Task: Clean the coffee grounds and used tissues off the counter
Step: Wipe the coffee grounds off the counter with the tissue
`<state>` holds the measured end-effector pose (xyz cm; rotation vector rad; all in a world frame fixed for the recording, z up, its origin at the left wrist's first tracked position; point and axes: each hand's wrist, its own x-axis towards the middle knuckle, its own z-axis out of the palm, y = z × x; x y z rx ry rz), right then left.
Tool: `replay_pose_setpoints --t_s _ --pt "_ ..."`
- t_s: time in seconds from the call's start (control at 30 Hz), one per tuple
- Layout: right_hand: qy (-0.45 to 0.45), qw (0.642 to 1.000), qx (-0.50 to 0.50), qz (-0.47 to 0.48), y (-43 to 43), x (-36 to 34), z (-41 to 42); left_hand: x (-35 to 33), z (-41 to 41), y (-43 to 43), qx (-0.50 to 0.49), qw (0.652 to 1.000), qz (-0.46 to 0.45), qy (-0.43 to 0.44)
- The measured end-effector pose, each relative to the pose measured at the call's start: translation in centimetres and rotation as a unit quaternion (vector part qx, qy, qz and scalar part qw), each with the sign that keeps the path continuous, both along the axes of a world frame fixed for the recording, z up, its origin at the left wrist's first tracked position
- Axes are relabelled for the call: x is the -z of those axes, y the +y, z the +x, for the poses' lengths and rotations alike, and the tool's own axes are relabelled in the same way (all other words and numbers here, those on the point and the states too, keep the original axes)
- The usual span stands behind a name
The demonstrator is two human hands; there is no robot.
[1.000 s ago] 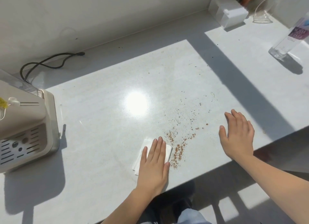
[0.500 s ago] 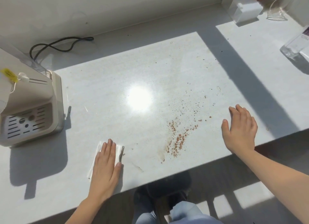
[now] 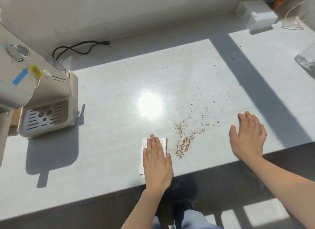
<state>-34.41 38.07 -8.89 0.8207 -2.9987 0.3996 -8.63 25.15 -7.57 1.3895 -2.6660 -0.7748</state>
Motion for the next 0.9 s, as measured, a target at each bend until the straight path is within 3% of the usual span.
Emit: replay_pose_setpoints --t_s 0.13,0.27,0.47,0.57,0.7,0.9 --pt "0.006 1.000 0.002 -0.002 0.0 0.1 0.1 0.1 4.5 -3.9 -0.112 0.993 -0.028 -0.013" --pt "0.003 1.000 0.002 0.001 0.0 0.2 -0.1 -0.2 2.9 -4.7 -0.241 0.970 -0.009 -0.040" --pt "-0.012 0.998 -0.035 0.047 0.6 -0.3 -0.9 -0.2 -6.3 3.6 -0.114 0.993 0.014 0.004" --pt "-0.003 0.994 -0.104 0.043 2.1 -0.8 -3.7 0.1 -8.1 4.4 -0.130 0.991 0.025 0.003" --pt "-0.015 0.996 -0.090 -0.008 2.3 -1.1 -4.6 0.5 -6.3 2.6 -0.204 0.979 0.024 0.002" --pt "-0.025 0.995 -0.099 -0.011 2.5 -1.2 -4.6 0.2 -2.2 -1.6 -0.261 0.964 0.021 -0.034"
